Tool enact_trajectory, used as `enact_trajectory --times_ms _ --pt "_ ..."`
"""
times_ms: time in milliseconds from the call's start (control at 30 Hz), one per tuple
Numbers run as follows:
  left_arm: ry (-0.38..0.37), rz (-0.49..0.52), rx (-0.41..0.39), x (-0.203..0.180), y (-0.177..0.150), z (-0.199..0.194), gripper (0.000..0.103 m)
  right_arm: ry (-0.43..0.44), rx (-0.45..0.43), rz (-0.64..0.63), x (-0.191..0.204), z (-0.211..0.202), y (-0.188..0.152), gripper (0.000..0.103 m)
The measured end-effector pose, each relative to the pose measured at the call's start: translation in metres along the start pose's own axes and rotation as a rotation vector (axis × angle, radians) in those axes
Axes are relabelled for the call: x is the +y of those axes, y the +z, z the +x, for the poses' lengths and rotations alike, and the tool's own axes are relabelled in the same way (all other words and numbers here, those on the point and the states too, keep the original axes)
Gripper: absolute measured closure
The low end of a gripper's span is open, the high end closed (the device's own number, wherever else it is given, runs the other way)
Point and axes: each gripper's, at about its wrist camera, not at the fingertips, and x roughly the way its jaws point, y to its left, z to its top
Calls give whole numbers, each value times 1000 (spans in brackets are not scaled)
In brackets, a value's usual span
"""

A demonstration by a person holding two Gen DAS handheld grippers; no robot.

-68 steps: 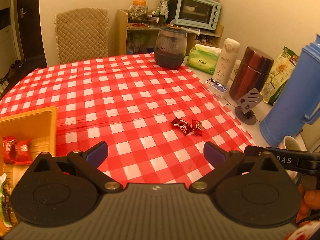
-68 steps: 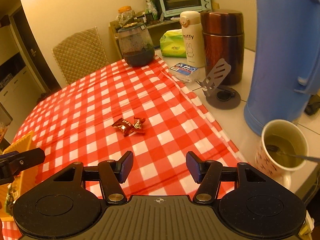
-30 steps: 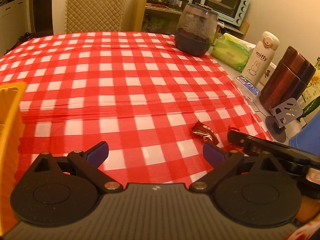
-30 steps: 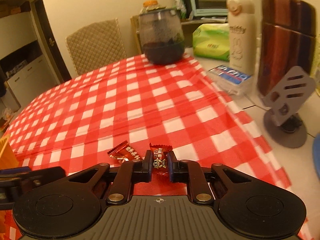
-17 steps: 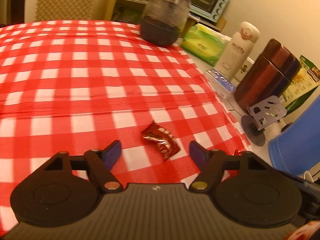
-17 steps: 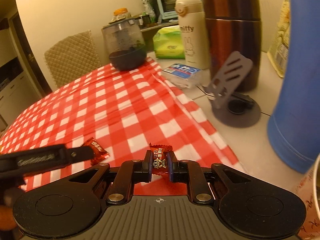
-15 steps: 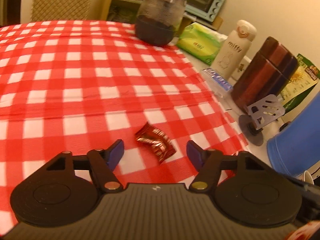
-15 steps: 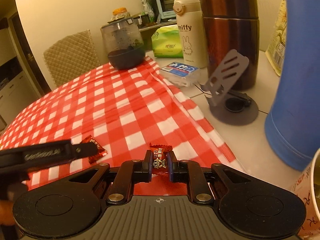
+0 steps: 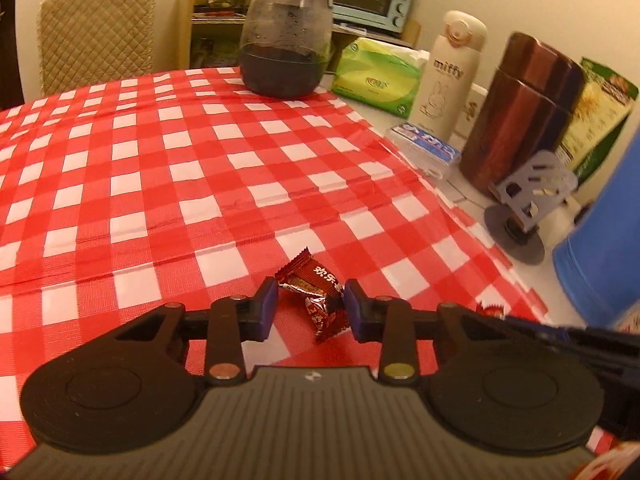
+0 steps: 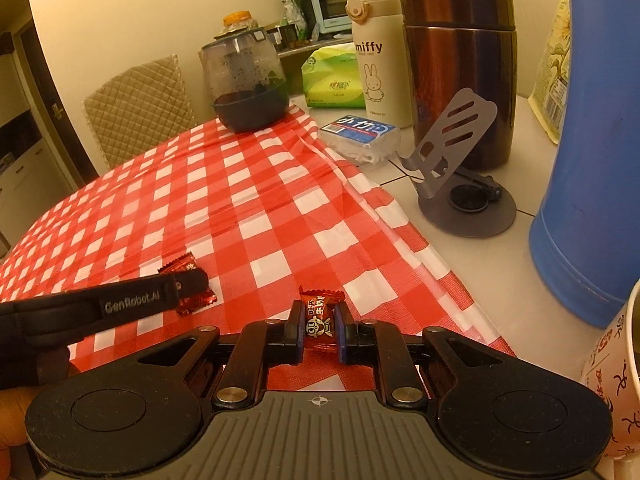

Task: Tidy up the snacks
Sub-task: 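Grasp the other small red wrapped candy with the left gripper, then carry both small red candies over the orange tray with both grippers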

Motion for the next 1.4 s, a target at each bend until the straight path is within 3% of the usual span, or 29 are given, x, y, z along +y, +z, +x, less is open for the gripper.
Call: enact_trajectory --times_ms 433,700,800,900,1000,1400 --pt "-17 -5 69 11 -43 -64 74 35 13 -3 8 -17 -7 88" --pt "40 8 61 1 -55 -68 58 37 21 2 11 -25 -15 87" --pt "56 42 50 -7 -55 -63 57 31 23 5 9 -27 -16 87" --pt "79 84 45 -13 -55 -59 61 27 24 4 7 -28 -16 88" --pt "102 122 43 -16 -56 -57 81 24 24 6 6 -30 -16 88" --pt "71 42 45 -8 -53 -109 82 68 13 -32 24 -62 -9 88"
